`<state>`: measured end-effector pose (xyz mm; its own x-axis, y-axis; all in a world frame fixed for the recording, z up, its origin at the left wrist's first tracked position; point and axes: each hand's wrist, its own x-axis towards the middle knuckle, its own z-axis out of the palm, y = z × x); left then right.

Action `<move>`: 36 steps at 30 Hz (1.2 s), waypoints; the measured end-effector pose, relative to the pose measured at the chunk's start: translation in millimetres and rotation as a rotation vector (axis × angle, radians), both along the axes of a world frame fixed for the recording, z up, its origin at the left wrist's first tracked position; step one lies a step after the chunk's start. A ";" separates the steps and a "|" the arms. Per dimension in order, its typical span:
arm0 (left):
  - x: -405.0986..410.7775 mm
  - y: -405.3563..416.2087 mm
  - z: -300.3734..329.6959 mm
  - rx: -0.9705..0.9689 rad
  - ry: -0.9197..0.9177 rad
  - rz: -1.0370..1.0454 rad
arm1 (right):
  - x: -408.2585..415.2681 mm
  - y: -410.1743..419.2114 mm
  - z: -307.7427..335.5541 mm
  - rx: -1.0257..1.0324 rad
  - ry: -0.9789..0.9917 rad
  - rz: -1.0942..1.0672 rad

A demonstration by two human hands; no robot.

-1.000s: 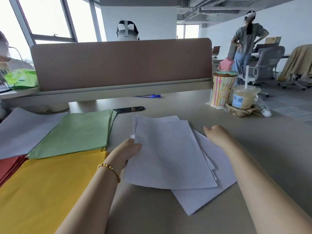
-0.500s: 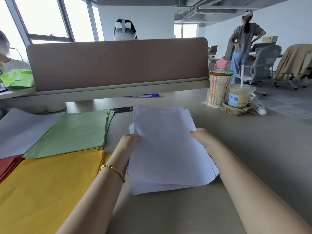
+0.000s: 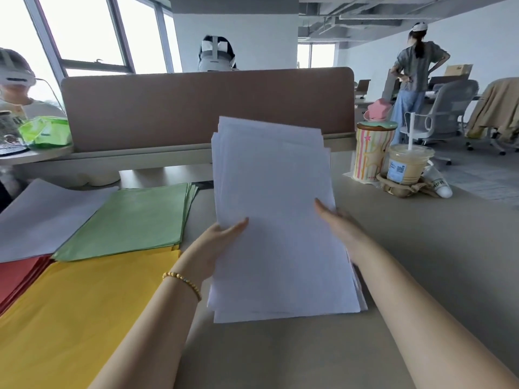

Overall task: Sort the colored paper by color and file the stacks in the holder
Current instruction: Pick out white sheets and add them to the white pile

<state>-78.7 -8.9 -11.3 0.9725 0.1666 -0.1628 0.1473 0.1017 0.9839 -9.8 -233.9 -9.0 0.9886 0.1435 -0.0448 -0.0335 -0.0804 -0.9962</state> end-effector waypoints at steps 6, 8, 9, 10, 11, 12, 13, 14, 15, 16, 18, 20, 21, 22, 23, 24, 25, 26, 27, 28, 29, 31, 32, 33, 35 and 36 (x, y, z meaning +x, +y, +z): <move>9.2 -20.9 -1.3 0.637 -0.091 0.236 | -5.3 14.2 -4.4 -0.170 -0.124 -0.164; 10.5 -22.9 7.1 0.592 -0.165 0.308 | -10.2 23.5 7.3 -0.171 -0.252 -0.245; 9.5 -25.0 13.5 0.594 -0.202 0.338 | -13.4 29.2 14.0 -0.173 -0.312 -0.281; 7.9 -27.0 20.3 0.583 -0.252 0.364 | -17.3 35.1 20.5 -0.162 -0.363 -0.310; 6.3 -28.5 27.3 0.563 -0.308 0.397 | -22.2 40.2 27.3 -0.125 -0.409 -0.325; 4.5 -28.6 35.0 0.537 -0.360 0.427 | -26.4 45.3 34.6 -0.075 -0.442 -0.332; 1.3 -29.2 43.1 0.506 -0.403 0.451 | -30.6 50.0 41.6 -0.025 -0.467 -0.338; -2.2 -30.2 51.4 0.471 -0.438 0.467 | -35.7 54.4 49.6 0.016 -0.489 -0.353; -5.9 -31.1 59.2 0.437 -0.467 0.477 | -41.1 58.3 57.7 0.042 -0.509 -0.364; -10.4 -32.7 66.8 0.415 -0.495 0.477 | -46.5 61.9 65.8 0.059 -0.526 -0.373; -18.1 -32.6 78.5 0.395 -0.551 0.457 | -55.6 65.6 79.1 0.093 -0.552 -0.393; -25.5 -27.6 87.1 0.355 -0.593 0.440 | -62.1 63.9 86.9 0.142 -0.579 -0.404; -28.7 -22.8 89.5 0.318 -0.625 0.427 | -64.0 61.7 88.0 0.170 -0.591 -0.392; -32.9 -18.4 91.6 0.286 -0.656 0.416 | -64.7 59.1 87.4 0.196 -0.596 -0.377; -36.7 -14.0 92.3 0.262 -0.679 0.407 | -66.5 56.1 86.8 0.223 -0.605 -0.369; -40.4 -10.6 92.9 0.244 -0.689 0.400 | -68.4 53.4 86.7 0.249 -0.622 -0.369; -44.5 -8.3 93.9 0.227 -0.691 0.394 | -68.6 50.7 86.0 0.267 -0.648 -0.380; -47.9 -7.3 96.0 0.216 -0.691 0.391 | -69.0 48.7 86.2 0.273 -0.664 -0.399; -49.9 -6.7 99.2 0.208 -0.700 0.389 | -69.8 47.9 87.6 0.270 -0.670 -0.408; -52.7 -7.3 104.2 0.210 -0.719 0.387 | -70.6 48.1 90.7 0.255 -0.674 -0.412; -54.4 -7.3 109.7 0.214 -0.740 0.388 | -72.6 48.4 95.1 0.245 -0.681 -0.409; -56.9 -6.3 118.4 0.192 -0.763 0.384 | -75.2 49.0 103.3 0.236 -0.697 -0.396; -57.3 -4.7 120.2 0.160 -0.753 0.379 | -74.8 49.0 105.6 0.250 -0.692 -0.390; -57.2 -2.5 119.6 0.120 -0.728 0.368 | -74.3 48.4 106.6 0.261 -0.685 -0.376; -57.6 -1.1 114.5 0.065 -0.653 0.313 | -73.1 47.5 103.6 0.223 -0.667 -0.328; -57.8 -1.7 111.6 0.077 -0.608 0.291 | -73.0 47.8 101.1 0.184 -0.646 -0.292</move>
